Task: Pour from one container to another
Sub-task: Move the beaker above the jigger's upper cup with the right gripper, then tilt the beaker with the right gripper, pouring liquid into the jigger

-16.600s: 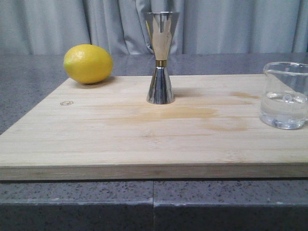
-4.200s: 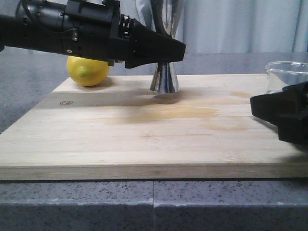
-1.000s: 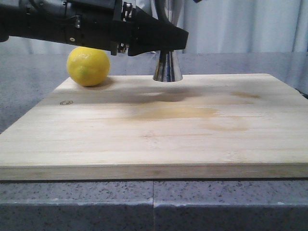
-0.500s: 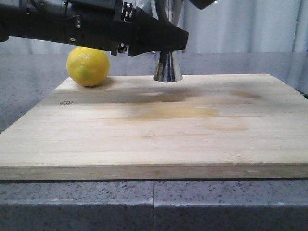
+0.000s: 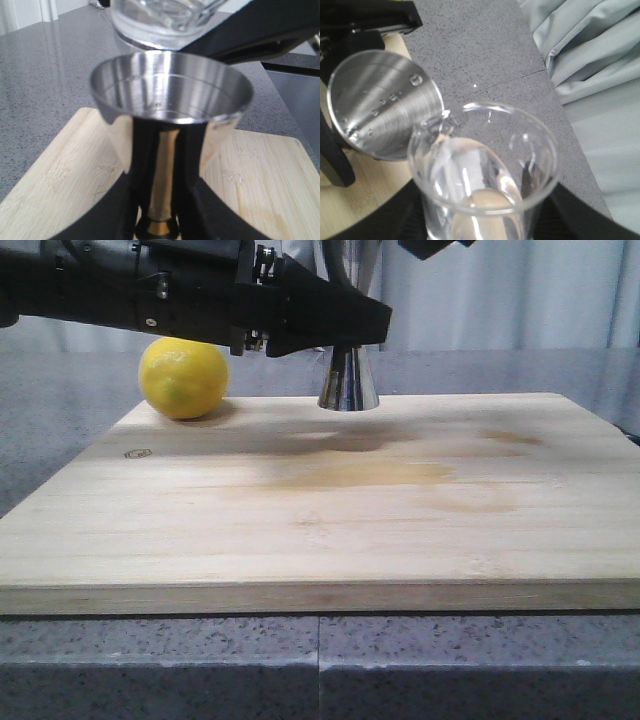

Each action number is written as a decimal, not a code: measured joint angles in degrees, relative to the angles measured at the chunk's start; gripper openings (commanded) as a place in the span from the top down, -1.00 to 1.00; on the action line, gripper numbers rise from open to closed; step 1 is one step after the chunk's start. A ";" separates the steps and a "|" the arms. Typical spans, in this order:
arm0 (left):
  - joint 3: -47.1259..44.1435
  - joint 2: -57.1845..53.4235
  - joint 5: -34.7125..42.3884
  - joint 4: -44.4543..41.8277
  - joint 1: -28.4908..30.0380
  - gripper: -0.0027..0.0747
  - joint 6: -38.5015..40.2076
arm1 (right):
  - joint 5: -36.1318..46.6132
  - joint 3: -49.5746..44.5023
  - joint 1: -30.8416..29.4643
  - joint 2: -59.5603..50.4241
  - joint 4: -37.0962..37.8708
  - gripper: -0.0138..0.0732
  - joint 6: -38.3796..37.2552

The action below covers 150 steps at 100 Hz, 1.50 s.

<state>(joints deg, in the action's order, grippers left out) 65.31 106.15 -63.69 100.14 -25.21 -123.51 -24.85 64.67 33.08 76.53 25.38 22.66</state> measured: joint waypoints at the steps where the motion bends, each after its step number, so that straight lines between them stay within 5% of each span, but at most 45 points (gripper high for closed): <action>1: 0.00 0.00 0.00 0.00 0.00 0.59 0.00 | 0.00 0.00 0.00 0.05 0.00 0.04 0.00; 150: 0.00 0.00 0.10 0.00 0.00 0.59 0.09 | 0.63 2.56 0.00 2.23 4.27 0.04 0.10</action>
<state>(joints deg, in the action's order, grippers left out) 65.31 106.15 -63.59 100.14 -25.21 -123.43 -24.22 67.23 33.08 78.76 29.66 22.76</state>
